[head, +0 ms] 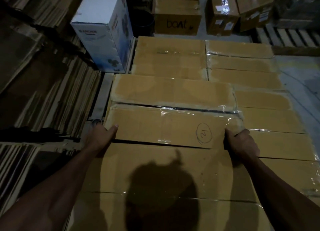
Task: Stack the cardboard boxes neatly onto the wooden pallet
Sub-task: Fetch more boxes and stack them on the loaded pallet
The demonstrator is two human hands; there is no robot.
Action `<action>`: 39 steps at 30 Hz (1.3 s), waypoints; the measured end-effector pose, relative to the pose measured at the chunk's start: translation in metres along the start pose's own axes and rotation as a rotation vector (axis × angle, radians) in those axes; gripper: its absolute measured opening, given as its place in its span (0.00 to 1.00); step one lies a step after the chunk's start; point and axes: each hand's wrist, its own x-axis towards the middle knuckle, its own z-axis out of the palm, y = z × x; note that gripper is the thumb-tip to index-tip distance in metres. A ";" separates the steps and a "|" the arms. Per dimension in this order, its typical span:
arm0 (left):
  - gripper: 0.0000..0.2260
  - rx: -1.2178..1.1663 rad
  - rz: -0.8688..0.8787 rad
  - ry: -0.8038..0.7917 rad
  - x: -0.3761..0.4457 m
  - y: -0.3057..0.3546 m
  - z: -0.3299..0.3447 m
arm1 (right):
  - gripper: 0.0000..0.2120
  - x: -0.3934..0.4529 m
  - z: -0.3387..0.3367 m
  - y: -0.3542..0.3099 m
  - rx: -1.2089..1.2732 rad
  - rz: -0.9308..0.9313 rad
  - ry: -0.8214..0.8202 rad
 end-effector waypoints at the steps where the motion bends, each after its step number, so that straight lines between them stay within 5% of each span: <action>1: 0.29 0.006 0.007 0.014 -0.002 0.001 0.000 | 0.38 -0.001 0.001 0.000 0.000 0.001 0.013; 14: 0.31 0.152 -0.018 0.156 -0.007 -0.010 0.012 | 0.34 -0.007 0.015 -0.001 -0.188 -0.062 0.115; 28: 0.26 0.093 -0.024 0.121 -0.006 0.001 0.017 | 0.41 -0.004 0.005 -0.009 -0.198 -0.012 -0.020; 39: 0.26 0.389 0.243 0.068 -0.088 0.038 0.010 | 0.25 -0.123 -0.006 0.047 -0.157 -0.177 -0.013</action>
